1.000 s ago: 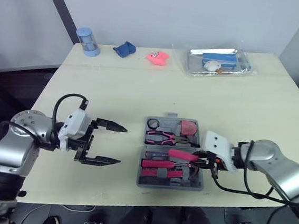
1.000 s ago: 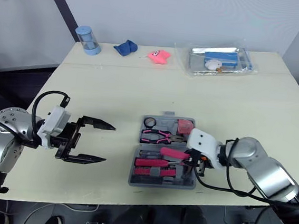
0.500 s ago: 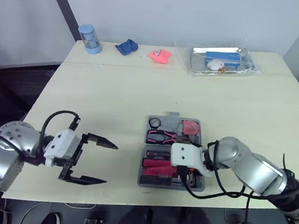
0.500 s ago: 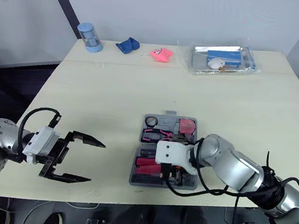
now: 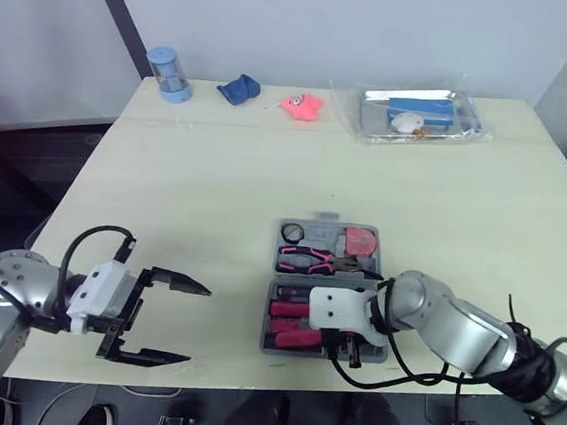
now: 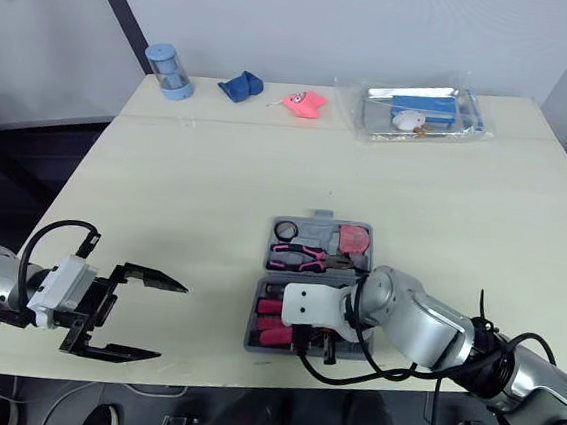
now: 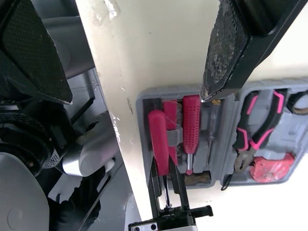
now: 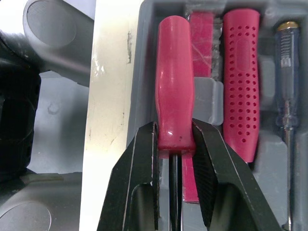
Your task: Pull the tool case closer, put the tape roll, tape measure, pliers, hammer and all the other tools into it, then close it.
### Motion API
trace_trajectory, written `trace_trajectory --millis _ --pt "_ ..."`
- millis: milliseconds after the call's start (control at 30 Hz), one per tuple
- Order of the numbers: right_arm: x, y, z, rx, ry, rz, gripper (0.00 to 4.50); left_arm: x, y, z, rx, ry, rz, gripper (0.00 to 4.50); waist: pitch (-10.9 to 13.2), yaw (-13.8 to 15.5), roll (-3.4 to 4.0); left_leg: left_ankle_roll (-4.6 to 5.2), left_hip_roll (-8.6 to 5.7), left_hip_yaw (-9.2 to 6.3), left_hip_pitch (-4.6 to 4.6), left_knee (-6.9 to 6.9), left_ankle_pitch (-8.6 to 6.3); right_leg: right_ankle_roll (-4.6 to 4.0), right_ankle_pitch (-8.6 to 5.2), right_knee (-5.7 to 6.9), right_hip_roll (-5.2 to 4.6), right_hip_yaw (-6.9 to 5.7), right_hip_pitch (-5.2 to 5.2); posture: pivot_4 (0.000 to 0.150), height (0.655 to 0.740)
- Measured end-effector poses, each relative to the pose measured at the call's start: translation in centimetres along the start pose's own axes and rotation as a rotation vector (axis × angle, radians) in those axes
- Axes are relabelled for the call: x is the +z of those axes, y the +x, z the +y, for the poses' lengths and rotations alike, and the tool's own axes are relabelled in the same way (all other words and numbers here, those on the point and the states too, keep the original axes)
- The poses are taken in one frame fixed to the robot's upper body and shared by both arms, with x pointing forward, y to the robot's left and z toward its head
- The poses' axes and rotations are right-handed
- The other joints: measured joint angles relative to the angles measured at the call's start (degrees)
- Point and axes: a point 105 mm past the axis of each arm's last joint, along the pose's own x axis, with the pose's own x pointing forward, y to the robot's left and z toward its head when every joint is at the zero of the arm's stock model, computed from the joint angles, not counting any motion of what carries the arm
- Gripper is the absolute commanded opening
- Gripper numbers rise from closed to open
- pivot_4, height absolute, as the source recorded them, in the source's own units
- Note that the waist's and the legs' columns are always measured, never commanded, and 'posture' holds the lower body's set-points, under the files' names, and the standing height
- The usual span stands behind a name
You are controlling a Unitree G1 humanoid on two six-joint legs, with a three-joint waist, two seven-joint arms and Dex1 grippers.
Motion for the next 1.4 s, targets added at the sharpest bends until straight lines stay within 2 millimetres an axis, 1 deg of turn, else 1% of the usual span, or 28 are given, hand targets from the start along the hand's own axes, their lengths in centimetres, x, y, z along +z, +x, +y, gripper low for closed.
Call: trace_trajectory --millis 233,300,500,567,600,667,700,733,867,933,967,1000,1033,1067,1100,1133,1167,1200,1267,1367,1400 --pt "0.5 0.7 0.0 -0.005 -0.008 -0.008 0.43 0.0 -0.1 -0.1 0.006 -0.009 -0.001 4.50 0.0 0.0 -0.01 0.00 0.00 0.00 0.01 0.00 0.00 0.00 0.00 0.01 0.00 0.00 0.00 0.150 0.7400" --pt "1.0 1.3 0.1 -0.005 -0.009 -0.017 0.43 0.0 -0.1 -0.1 0.006 -0.009 -0.006 4.50 0.0 -0.1 -0.01 -0.01 0.00 0.00 0.01 0.00 0.00 0.00 0.00 0.03 0.01 0.00 0.00 0.150 0.7400" --pt "1.2 1.5 0.0 -0.008 -0.006 -0.019 0.43 0.0 -0.1 -0.1 0.006 -0.010 -0.007 4.50 0.0 -0.5 -0.05 -0.02 0.02 0.00 0.04 0.00 0.01 -0.01 0.00 0.06 0.00 -0.05 0.00 0.150 0.7400" --pt "1.2 1.5 0.0 -0.008 -0.006 -0.020 1.44 0.0 -0.1 -0.1 0.005 -0.009 -0.007 4.50 0.0 -0.7 -0.04 -0.02 0.02 0.00 0.04 0.00 0.01 -0.01 0.00 0.06 0.00 -0.05 0.00 0.150 0.7400" --pt "1.2 1.5 0.0 -0.006 -0.008 -0.021 1.53 0.1 -0.1 0.0 0.005 -0.007 -0.007 4.50 0.0 -0.9 -0.04 -0.02 0.02 0.00 0.04 0.00 0.01 -0.01 0.00 0.06 0.00 -0.05 0.00 0.150 0.7400" --pt "1.2 1.4 -0.1 -0.017 -0.007 -0.021 2.41 0.1 -0.1 0.0 0.005 -0.006 -0.008 4.50 0.0 -1.0 -0.05 -0.02 0.01 0.00 0.04 0.00 0.01 -0.01 0.00 0.06 0.00 -0.05 0.00 0.150 0.7400" --pt "1.2 1.4 -0.3 -0.024 -0.005 -0.023 2.75 0.1 -0.1 0.0 0.005 -0.006 -0.008 4.50 0.0 -1.1 -0.05 -0.02 0.01 0.00 0.04 0.00 0.01 -0.01 0.00 0.06 0.00 -0.08 0.00 0.150 0.7400" --pt "1.2 1.3 -0.3 -0.026 -0.001 -0.024 3.20 0.1 -0.1 0.0 0.005 -0.006 -0.008 4.50 0.0 -1.1 -0.05 -0.02 0.01 0.00 0.04 0.00 0.01 -0.01 0.00 0.06 0.00 -0.11 0.00 0.150 0.7400" --pt "0.7 0.7 -0.5 -0.026 0.024 -0.017 3.20 0.1 -0.1 0.0 0.005 -0.006 -0.008 4.50 0.0 -1.1 -0.04 -0.02 0.00 0.00 0.03 0.00 0.01 -0.01 0.00 0.05 -0.01 -0.13 0.00 0.150 0.7400" --pt "1.2 -0.1 -0.8 -0.040 0.024 -0.051 3.20 0.1 -0.1 0.1 0.005 -0.004 -0.008 4.50 0.0 -1.1 -0.04 -0.02 0.00 -0.01 0.03 0.00 0.01 -0.01 0.00 0.05 -0.01 -0.12 0.00 0.150 0.7400" --pt "1.3 -0.2 -0.8 -0.042 0.023 -0.054 3.20 0.1 -0.1 0.1 0.005 -0.003 -0.008 4.50 0.0 -1.1 -0.04 -0.02 0.00 -0.01 0.03 0.00 0.01 -0.01 0.00 0.06 -0.01 -0.13 -0.01 0.150 0.7400" --pt "1.6 -0.5 -0.9 -0.048 0.020 -0.075 3.20 0.2 -0.1 0.1 0.006 -0.001 -0.008 4.50 0.0 -1.1 -0.04 -0.02 0.00 -0.01 0.03 0.00 0.01 -0.01 0.00 0.06 -0.01 -0.13 -0.01 0.150 0.7400" --pt "2.0 -1.0 -1.1 -0.063 0.030 -0.136 3.20 0.2 -0.1 0.2 0.006 0.002 -0.009 4.50 0.0 -1.1 -0.06 -0.02 0.00 -0.01 0.02 -0.01 0.01 -0.01 0.00 0.04 -0.02 -0.14 0.00 0.150 0.7400" --pt "2.0 -1.0 -1.1 -0.064 0.030 -0.143 3.20 0.2 -0.1 0.2 0.006 0.002 -0.009 4.50 0.0 -1.1 -0.05 -0.01 0.00 0.00 0.03 -0.01 0.01 -0.01 0.00 0.04 -0.02 -0.14 0.00 0.150 0.7400" --pt "2.4 -1.3 -1.0 -0.067 0.044 -0.240 3.20 0.3 -0.1 0.2 0.004 0.006 -0.011 4.50 -0.1 -1.0 -0.10 -0.01 0.00 -0.01 0.03 -0.01 0.01 -0.01 0.00 0.03 -0.02 -0.18 0.01 0.150 0.7400" --pt "2.4 -1.3 -1.0 -0.067 0.046 -0.258 3.20 0.3 -0.1 0.2 0.004 0.005 -0.011 4.50 -0.1 -1.0 -0.10 -0.01 0.00 0.00 0.03 -0.01 0.01 -0.01 0.00 0.03 -0.02 -0.19 0.01 0.150 0.7400" --pt "2.6 -1.4 -0.9 -0.060 0.048 -0.321 2.68 0.3 0.0 0.2 0.001 0.005 -0.012 4.50 -0.1 -1.0 -0.10 -0.01 -0.01 0.01 0.03 -0.01 0.01 0.00 0.01 0.04 -0.02 -0.19 0.00 0.150 0.7400" --pt "2.7 -1.4 -0.7 -0.051 0.048 -0.376 2.47 0.3 0.0 0.2 0.000 0.003 -0.012 4.50 -0.1 -1.0 -0.10 -0.01 -0.01 0.03 0.04 -0.01 0.01 0.00 0.01 0.04 -0.02 -0.18 0.01 0.150 0.7400" --pt "2.2 -1.3 -0.4 -0.028 0.034 -0.412 1.40 0.3 0.1 0.2 -0.003 -0.001 -0.015 4.50 -0.1 -1.1 -0.10 -0.01 -0.04 0.04 0.06 0.01 0.01 0.00 0.01 0.09 -0.01 -0.16 0.01 0.150 0.7400" --pt "1.4 -0.9 -0.1 0.001 0.022 -0.448 0.08 0.4 0.3 0.1 -0.014 -0.008 -0.028 4.50 -0.1 -1.2 -0.10 -0.01 -0.01 0.03 0.08 0.01 0.01 0.00 0.01 0.11 0.00 -0.17 0.01 0.150 0.7400" --pt "1.2 -0.7 -0.1 0.007 0.024 -0.460 0.08 0.5 0.5 0.1 -0.019 -0.010 -0.034 4.50 -0.1 -1.2 -0.10 -0.01 -0.01 0.04 0.07 0.01 0.01 0.00 0.01 0.11 0.00 -0.16 0.00 0.150 0.7400"
